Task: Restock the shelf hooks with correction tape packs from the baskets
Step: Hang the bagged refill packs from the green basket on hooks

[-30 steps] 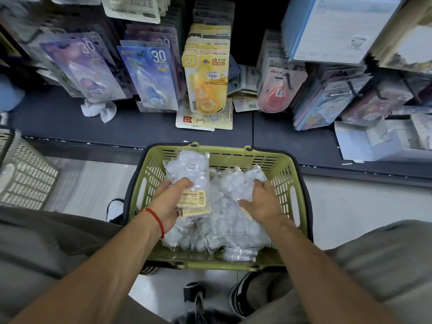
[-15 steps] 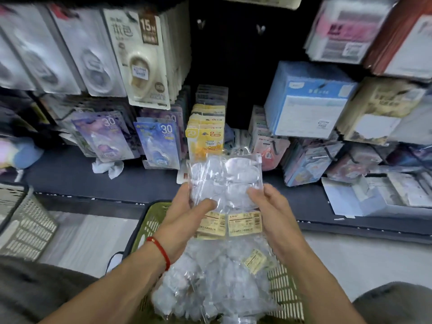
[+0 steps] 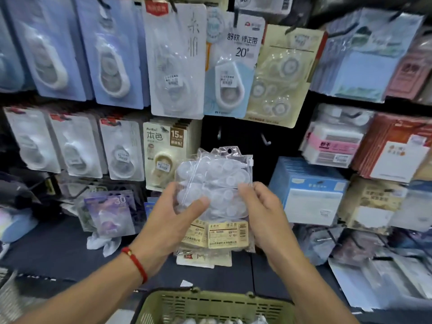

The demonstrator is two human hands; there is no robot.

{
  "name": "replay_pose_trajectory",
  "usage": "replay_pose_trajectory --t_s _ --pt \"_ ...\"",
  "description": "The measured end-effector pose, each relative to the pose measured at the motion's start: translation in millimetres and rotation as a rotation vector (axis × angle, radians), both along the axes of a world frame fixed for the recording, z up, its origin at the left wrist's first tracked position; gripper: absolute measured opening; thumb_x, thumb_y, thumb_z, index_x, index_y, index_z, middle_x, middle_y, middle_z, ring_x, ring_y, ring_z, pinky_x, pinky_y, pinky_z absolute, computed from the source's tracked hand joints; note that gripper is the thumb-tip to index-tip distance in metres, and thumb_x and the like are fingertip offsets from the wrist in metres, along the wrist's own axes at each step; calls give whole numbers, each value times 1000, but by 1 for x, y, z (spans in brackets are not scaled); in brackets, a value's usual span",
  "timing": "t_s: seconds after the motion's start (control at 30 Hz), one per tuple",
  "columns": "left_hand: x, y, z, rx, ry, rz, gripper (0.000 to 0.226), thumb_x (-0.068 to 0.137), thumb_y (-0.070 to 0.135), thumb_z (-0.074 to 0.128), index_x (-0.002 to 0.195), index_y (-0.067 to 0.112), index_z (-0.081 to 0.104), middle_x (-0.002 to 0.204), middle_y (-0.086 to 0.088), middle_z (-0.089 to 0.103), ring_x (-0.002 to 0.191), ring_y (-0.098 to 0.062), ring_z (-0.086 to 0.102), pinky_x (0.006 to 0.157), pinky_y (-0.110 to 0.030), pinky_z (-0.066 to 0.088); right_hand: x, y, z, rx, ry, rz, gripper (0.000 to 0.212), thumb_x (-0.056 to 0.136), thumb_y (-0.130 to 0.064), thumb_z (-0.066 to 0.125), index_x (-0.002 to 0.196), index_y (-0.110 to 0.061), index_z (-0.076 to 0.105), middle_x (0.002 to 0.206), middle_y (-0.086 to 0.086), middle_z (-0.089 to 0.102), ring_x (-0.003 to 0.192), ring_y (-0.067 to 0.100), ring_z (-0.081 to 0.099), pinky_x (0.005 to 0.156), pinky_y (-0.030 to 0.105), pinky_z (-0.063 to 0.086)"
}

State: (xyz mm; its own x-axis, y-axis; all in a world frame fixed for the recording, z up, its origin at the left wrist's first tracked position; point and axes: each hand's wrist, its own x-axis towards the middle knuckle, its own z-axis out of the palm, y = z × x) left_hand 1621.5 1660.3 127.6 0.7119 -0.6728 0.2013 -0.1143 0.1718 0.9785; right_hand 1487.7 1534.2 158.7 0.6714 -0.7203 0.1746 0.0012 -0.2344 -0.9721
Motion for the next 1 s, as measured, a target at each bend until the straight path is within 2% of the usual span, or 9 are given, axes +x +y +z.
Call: replay_pose_trajectory --t_s 0.1,0.2,0.27,0.37,0.53,0.63,0.8,0.9,1.0 --pt "10 5 0 -32 -11 16 42 75 48 77 111 37 59 101 34 74 85 19 68 62 0 49 13 -3 9 -57 -61 27 45 95 -60 57 97 -16 67 97 15 76 93 41 73 83 61 60" --pt "18 11 7 -41 -79 95 27 79 45 75 102 45 61 91 43 69 82 24 64 63 2 46 23 -3 15 -93 -109 7 49 96 -59 59 92 -11 63 87 17 72 79 43 67 71 56 57" --pt "24 18 13 -47 -137 180 22 77 51 73 95 55 62 92 41 68 82 20 64 66 0 47 28 -4 18 -75 -143 -18 56 94 -59 60 89 -3 55 80 15 59 70 31 54 68 47 47" --pt "35 29 15 -75 -203 296 28 79 54 69 100 41 59 86 37 66 74 15 61 65 -3 46 37 -7 23 -27 -162 -41 64 93 -55 62 94 7 48 83 14 55 76 27 50 71 45 42" --pt "48 43 17 -93 -117 342 31 79 59 72 102 41 61 95 12 74 80 -10 71 65 -30 52 48 -5 24 -9 -148 -37 49 94 -50 63 79 -4 54 70 11 53 67 23 49 64 41 41" --pt "51 47 17 -106 -89 357 34 84 54 80 107 36 63 103 2 76 93 -21 75 81 -53 61 51 -2 23 30 -163 -70 51 102 -44 64 97 7 60 81 29 60 75 29 55 68 46 43" --pt "50 50 20 -117 -97 394 43 74 62 77 103 34 63 100 1 75 93 -25 75 86 -60 60 51 -3 23 72 -142 -113 39 104 -37 64 91 -1 70 83 22 73 70 32 66 65 43 50" --pt "50 48 20 -123 -87 381 46 71 64 76 104 35 63 101 0 74 95 -30 74 85 -65 59 55 2 28 52 -156 -107 57 97 -46 66 100 11 61 103 42 63 78 57 62 69 57 53" --pt "49 46 20 -124 -82 383 51 70 65 76 107 33 62 102 -1 75 96 -30 74 88 -64 59 58 6 30 67 -145 -107 65 88 -54 66 104 9 62 109 40 64 101 66 59 80 79 51"
